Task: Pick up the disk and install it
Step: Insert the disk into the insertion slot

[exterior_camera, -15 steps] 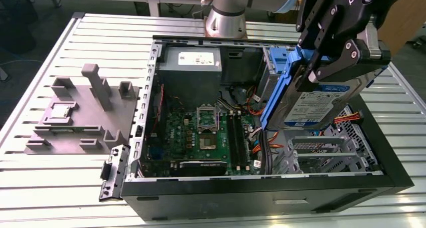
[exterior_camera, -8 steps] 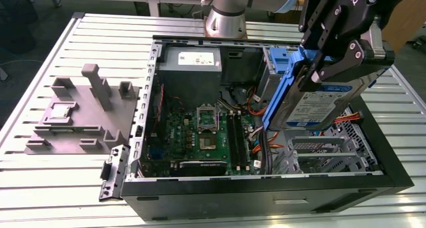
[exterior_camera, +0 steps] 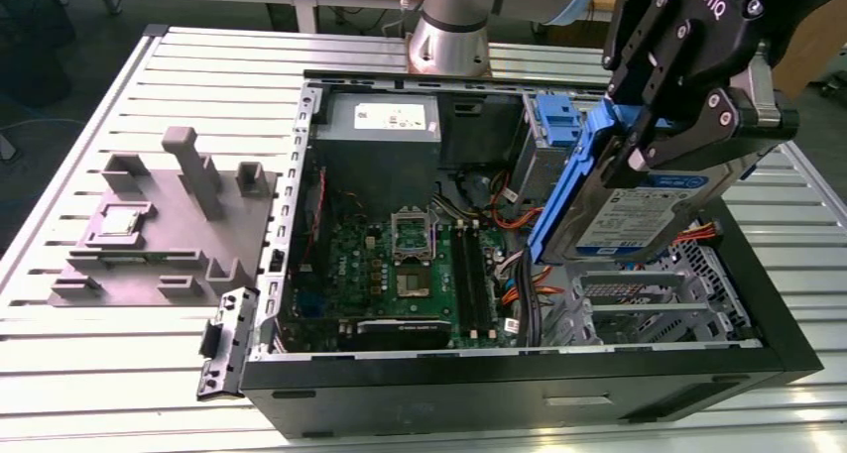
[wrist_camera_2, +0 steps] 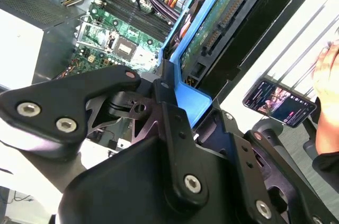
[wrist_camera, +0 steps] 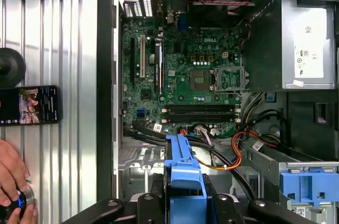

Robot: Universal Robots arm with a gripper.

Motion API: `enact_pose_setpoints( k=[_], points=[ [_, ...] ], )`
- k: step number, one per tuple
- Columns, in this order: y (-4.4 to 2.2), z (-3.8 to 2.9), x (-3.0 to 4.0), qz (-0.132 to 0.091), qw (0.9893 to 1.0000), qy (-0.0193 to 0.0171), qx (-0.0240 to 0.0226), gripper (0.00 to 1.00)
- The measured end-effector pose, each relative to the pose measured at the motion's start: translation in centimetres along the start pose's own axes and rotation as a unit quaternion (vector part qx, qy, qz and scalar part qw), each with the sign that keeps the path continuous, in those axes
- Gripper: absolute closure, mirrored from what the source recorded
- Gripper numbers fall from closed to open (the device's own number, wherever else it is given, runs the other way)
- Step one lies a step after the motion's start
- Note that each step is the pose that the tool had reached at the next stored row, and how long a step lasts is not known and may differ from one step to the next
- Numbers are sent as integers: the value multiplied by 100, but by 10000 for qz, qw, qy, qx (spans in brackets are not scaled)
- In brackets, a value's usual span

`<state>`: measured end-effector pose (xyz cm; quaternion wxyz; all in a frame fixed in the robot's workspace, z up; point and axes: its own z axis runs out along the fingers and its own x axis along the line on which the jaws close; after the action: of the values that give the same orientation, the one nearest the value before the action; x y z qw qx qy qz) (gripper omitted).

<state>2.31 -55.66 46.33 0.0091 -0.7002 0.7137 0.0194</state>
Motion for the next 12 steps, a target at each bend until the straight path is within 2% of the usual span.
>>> enact_pose_setpoints(
  k=[5,12],
  points=[
    [-34,5,0,-1,10000,0,-1,64],
    [-178,17,-1,0,10000,0,-1,64]
  ],
)
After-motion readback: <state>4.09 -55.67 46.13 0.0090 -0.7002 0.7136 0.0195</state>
